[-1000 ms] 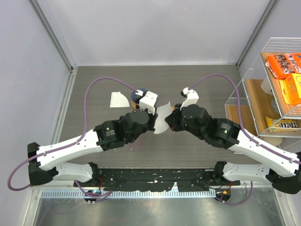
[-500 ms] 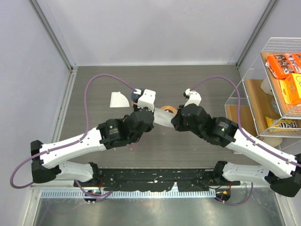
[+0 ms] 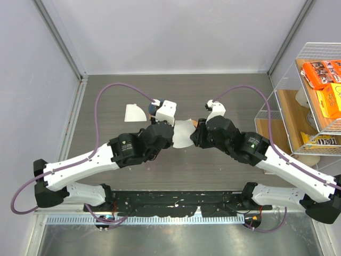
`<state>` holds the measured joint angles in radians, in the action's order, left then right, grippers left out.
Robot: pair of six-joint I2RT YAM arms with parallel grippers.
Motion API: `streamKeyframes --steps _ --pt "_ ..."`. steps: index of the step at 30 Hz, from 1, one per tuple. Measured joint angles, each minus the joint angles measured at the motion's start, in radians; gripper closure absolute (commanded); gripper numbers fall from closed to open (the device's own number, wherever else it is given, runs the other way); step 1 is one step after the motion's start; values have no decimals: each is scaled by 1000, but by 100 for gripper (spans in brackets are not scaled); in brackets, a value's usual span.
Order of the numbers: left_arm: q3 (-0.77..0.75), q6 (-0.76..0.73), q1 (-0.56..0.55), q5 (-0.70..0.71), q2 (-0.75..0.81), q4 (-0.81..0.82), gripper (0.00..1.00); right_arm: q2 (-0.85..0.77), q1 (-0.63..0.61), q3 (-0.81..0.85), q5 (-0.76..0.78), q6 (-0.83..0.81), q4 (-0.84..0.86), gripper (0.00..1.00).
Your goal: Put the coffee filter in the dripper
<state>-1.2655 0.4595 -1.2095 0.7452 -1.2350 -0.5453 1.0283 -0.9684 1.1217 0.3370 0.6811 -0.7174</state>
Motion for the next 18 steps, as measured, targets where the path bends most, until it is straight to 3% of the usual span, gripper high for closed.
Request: streamKeyframes --steps 6,10,12,14,18 --pt "-72 -3 0 -36 -1 -31 96 -11 2 0 -65 -71 82 45" --pt "-111 -2 1 -39 -11 -51 97 -69 2 0 -82 -105 140 26" --pt "-124 0 1 -39 -20 -66 98 -112 2 -6 -84 -121 171 8" --pt "-139 1 7 -39 -31 -86 98 -170 2 -24 -85 -138 211 1" --pt "-180 1 27 -44 -53 -124 98 -293 2 -104 -82 -161 291 5"
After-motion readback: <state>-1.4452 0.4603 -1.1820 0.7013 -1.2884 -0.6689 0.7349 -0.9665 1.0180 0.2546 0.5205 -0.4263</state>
